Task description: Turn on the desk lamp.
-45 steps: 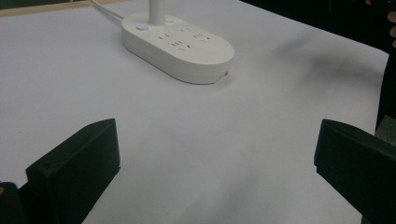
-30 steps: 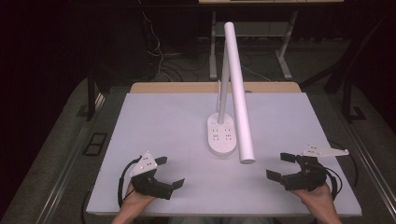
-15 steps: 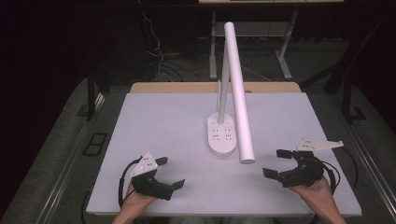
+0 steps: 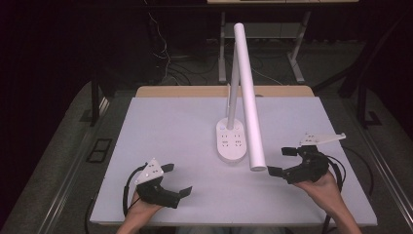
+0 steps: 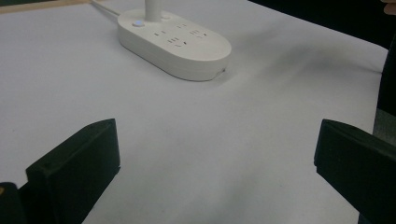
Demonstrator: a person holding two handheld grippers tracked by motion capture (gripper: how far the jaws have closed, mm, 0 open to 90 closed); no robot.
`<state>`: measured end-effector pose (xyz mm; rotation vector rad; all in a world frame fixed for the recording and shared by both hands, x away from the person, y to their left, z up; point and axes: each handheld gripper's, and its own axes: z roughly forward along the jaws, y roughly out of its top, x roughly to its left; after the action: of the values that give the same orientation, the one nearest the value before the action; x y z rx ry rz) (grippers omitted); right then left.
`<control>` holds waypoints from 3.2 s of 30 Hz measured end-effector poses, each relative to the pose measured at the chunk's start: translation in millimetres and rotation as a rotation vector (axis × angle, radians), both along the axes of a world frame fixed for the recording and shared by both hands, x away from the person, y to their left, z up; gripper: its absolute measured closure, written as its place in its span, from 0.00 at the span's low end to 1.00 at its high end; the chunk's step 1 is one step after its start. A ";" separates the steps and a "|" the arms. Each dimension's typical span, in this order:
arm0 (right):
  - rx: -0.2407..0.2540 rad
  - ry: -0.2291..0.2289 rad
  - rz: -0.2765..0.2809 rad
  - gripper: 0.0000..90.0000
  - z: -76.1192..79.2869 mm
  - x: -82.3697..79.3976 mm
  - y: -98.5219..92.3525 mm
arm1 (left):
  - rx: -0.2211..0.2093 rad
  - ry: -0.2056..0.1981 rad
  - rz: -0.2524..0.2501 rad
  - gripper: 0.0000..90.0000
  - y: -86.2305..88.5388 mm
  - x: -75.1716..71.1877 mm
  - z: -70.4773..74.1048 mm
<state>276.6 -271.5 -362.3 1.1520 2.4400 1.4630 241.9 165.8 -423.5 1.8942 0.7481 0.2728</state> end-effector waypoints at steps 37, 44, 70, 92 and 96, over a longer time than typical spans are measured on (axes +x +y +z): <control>-0.040 -0.009 0.030 0.00 24.3 77.1 35.2 | -0.001 -0.001 -0.001 0.00 1.1 0.0 -0.4; -0.046 -0.003 0.026 0.00 26.7 93.6 42.4 | 0.000 -0.003 -0.003 0.00 1.6 0.2 -0.4; -0.021 0.056 -0.091 0.00 3.0 150.1 43.0 | -0.005 -0.008 -0.008 0.00 3.5 -0.7 0.5; 0.008 0.111 -0.061 0.51 -27.5 172.1 57.3 | -0.014 -0.009 -0.002 0.00 5.1 -0.8 0.8; 0.013 0.107 -0.062 0.59 -34.5 176.7 62.3 | -0.014 -0.009 -0.002 0.00 5.4 -0.7 0.9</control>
<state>453.3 -209.1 -396.8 1.3287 2.4418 1.4378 241.2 171.2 -422.6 1.8795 0.7401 0.2746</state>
